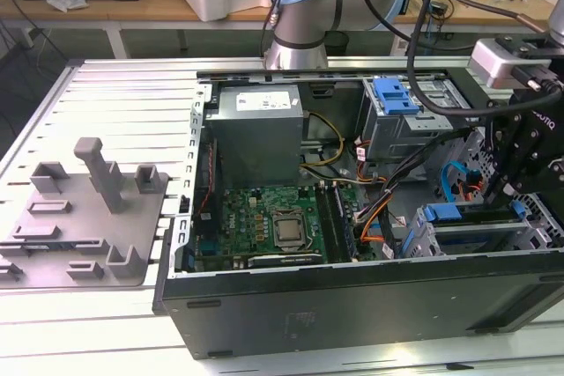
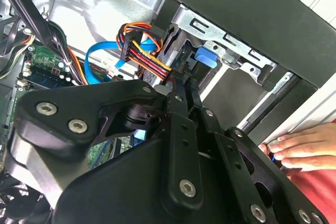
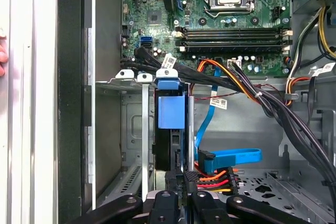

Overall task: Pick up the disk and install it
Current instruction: 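Insert the first disk wire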

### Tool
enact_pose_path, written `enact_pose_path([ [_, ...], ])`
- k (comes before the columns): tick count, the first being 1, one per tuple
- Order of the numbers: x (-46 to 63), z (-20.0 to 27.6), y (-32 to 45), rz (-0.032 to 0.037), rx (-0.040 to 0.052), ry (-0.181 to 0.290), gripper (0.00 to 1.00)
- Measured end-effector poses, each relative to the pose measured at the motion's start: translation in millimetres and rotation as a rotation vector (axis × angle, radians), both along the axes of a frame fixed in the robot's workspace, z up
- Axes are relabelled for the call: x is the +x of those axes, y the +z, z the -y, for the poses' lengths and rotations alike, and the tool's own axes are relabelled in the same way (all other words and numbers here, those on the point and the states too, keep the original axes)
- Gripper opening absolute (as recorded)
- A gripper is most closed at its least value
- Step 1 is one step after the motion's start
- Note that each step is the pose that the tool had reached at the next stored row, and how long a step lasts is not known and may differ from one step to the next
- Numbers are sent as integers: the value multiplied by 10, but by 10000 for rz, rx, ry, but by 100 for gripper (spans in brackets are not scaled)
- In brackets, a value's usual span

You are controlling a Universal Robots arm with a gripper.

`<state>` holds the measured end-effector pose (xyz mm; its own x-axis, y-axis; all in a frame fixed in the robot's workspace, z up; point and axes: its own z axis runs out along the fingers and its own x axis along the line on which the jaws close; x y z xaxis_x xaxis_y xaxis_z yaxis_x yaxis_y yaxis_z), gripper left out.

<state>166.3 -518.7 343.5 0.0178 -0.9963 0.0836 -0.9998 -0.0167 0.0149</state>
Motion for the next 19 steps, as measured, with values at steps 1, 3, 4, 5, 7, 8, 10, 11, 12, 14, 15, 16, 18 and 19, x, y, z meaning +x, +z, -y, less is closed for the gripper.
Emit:
enact_pose_path([
  [1,1,0,-3,1,1,0,16],
  [3,1,0,-4,0,0,0,16],
  [4,1,0,-6,0,1,0,16],
  [5,1,0,-8,0,1,0,16],
  [7,1,0,-13,0,-1,0,16],
  [8,1,0,-15,0,-1,0,16],
  [10,1,0,-21,0,-2,0,16],
  [11,1,0,-23,0,-2,0,16],
  [12,1,0,-25,0,-2,0,16],
  [14,1,0,-26,0,0,0,16],
  [15,1,0,-26,0,1,0,16],
  [16,1,0,-24,0,5,0,16],
  [18,1,0,-22,0,4,0,16],
  [19,1,0,-17,0,4,0,16],
])
